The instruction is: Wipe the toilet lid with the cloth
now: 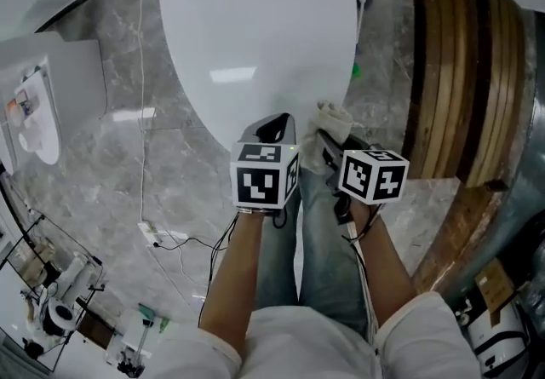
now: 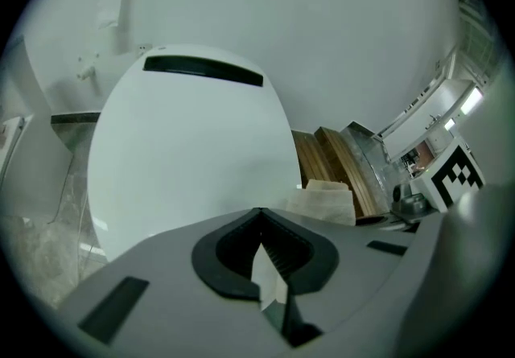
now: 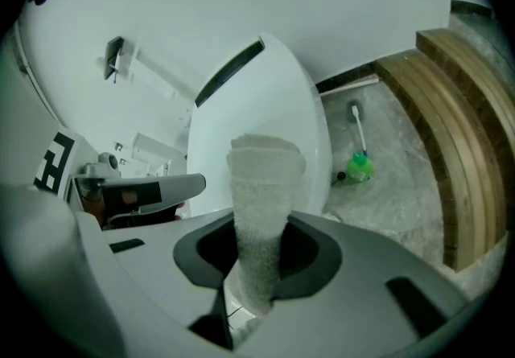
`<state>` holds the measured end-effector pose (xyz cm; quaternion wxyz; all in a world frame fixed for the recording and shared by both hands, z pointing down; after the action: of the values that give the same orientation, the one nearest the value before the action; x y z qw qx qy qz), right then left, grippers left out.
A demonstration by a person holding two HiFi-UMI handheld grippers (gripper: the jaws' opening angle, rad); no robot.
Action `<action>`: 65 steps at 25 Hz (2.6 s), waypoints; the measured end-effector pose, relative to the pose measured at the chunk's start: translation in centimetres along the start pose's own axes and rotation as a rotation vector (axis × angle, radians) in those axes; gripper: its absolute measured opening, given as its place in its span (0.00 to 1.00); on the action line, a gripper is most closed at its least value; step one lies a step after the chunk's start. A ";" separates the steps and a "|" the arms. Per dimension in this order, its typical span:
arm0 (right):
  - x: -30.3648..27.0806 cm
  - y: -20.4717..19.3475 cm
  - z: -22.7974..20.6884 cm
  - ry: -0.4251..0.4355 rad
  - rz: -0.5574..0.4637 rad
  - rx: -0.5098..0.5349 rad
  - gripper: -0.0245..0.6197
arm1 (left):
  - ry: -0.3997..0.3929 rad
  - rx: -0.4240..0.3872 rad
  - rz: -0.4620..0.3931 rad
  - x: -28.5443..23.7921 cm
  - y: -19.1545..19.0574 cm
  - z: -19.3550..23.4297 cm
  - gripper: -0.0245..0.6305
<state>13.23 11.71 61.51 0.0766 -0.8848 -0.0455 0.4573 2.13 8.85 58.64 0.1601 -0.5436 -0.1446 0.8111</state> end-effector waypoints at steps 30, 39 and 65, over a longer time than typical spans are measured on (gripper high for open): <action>25.8 23.4 34.4 0.171 -0.493 0.476 0.17 | 0.213 -0.002 -0.744 39.3 27.8 -6.3 0.06; 26.2 24.0 34.4 0.131 -0.504 0.511 0.17 | 0.232 -0.027 -0.743 39.2 28.7 -6.8 0.06; 27.5 22.8 34.4 0.129 -0.532 0.554 0.17 | 0.237 -0.007 -0.721 39.1 26.8 -6.1 0.06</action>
<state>1.30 -3.32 15.84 0.4311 -0.8149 -0.1434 0.3598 -8.98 1.18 12.79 0.4491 -0.5483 -0.3098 0.6337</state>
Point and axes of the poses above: the fingertips, and each gripper's own axes: x backward along the fingers, z to its left, y out of its top, the point moved 3 cm from there along x, backward along the fingers, and after that the axes turned 1 degree about -x, right-handed, at the moved point
